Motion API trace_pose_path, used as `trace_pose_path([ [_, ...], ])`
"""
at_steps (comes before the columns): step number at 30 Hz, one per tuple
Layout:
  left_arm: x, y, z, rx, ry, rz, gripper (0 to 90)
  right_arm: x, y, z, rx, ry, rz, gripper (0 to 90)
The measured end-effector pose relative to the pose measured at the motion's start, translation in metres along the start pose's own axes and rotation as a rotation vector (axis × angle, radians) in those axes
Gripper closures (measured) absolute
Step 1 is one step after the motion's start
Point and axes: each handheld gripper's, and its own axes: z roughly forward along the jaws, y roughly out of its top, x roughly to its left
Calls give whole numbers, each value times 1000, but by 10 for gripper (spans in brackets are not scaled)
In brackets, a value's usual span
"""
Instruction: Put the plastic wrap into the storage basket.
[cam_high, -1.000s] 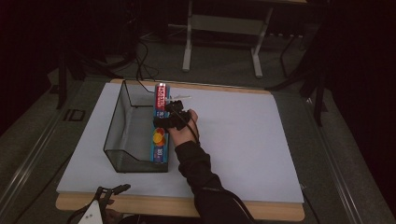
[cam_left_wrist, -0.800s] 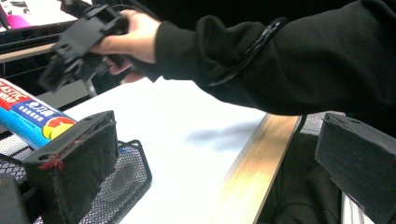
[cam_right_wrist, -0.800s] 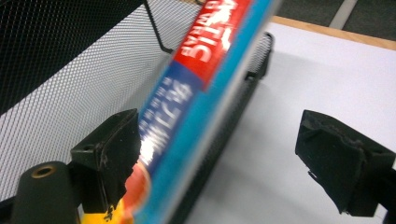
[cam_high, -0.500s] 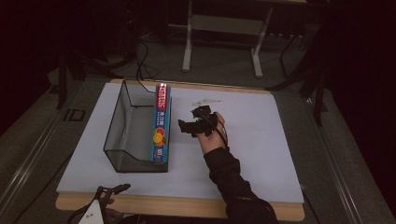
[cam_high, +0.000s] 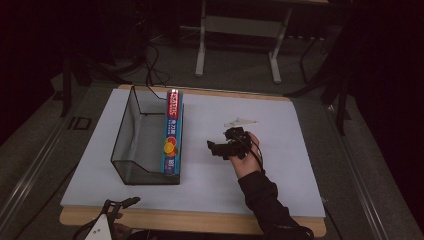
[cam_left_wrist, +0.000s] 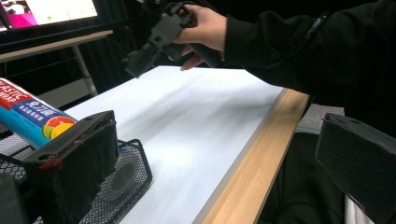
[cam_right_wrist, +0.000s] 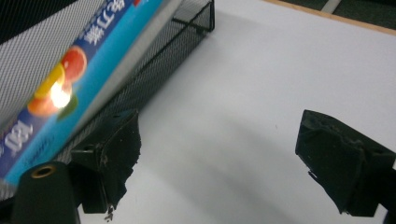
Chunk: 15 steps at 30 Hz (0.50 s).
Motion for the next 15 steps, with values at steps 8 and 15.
trace_pose_path([
  [8,0,0,0,1,0,-3,1,-5,-26,-15,17,16,-18,142],
  [15,0,0,0,0,0,-2,1,-14,-44,-27,36,-5,-45,138],
])
